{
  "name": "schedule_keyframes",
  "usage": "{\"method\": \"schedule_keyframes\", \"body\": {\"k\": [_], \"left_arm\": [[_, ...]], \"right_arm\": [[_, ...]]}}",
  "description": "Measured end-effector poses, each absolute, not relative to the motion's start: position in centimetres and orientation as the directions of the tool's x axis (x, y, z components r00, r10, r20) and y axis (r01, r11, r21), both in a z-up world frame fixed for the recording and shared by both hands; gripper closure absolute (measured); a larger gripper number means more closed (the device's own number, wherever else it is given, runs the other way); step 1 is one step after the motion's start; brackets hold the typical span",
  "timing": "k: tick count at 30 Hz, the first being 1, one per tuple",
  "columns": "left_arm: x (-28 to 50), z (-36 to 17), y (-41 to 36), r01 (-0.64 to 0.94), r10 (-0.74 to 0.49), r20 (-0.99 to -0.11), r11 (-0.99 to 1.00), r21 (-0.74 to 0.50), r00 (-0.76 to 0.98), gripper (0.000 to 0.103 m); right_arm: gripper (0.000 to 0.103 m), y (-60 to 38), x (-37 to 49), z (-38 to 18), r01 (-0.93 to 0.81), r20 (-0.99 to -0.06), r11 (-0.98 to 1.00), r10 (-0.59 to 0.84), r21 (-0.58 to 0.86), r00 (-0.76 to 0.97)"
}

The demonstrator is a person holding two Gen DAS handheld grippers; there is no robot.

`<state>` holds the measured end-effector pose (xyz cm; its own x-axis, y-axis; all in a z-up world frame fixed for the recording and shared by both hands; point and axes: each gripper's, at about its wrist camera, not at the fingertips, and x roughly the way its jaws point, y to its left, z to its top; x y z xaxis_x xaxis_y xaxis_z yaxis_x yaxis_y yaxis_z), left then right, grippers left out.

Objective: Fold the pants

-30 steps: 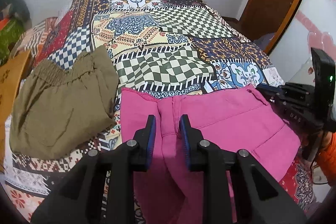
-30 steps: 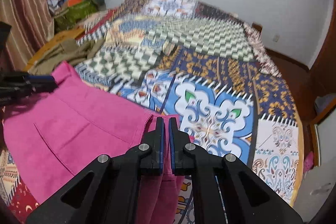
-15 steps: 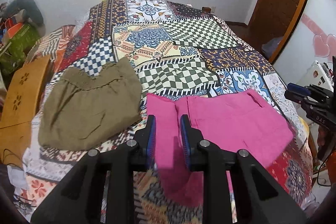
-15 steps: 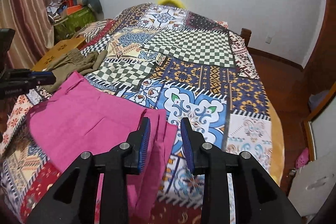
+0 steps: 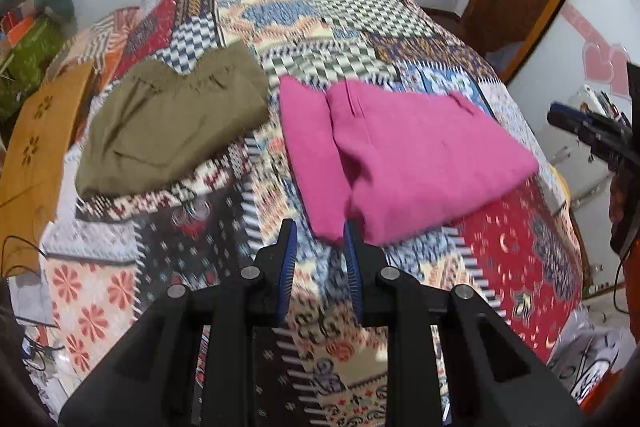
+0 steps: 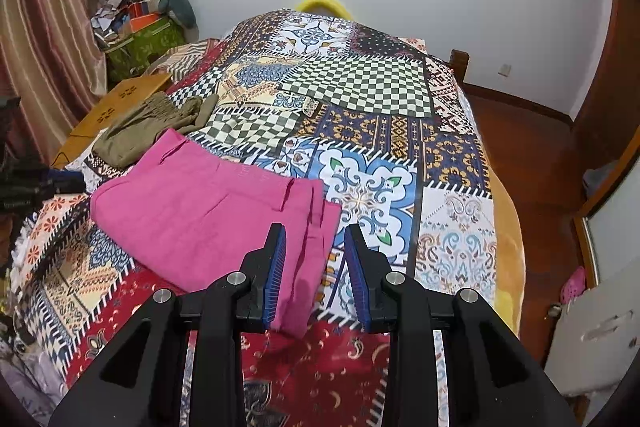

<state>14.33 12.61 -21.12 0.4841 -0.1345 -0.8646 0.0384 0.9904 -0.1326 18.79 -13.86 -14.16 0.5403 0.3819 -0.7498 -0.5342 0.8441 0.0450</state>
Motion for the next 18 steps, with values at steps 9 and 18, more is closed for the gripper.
{"method": "schedule_keyframes", "body": {"k": [9,18], "left_arm": [[14.2,-21.4,10.7,0.080,-0.223,-0.849,0.974,-0.211,0.480,0.080],[15.9,-22.0,10.4,0.086,-0.176,-0.857,0.984,-0.153,0.485,0.055]], "right_arm": [[0.061,-13.9,18.0,-15.4,-0.541,-0.782,0.839,0.371,0.052,0.501],[0.061,-13.1,18.6,-18.0,-0.560,-0.814,0.821,0.401,0.114,0.421]]}}
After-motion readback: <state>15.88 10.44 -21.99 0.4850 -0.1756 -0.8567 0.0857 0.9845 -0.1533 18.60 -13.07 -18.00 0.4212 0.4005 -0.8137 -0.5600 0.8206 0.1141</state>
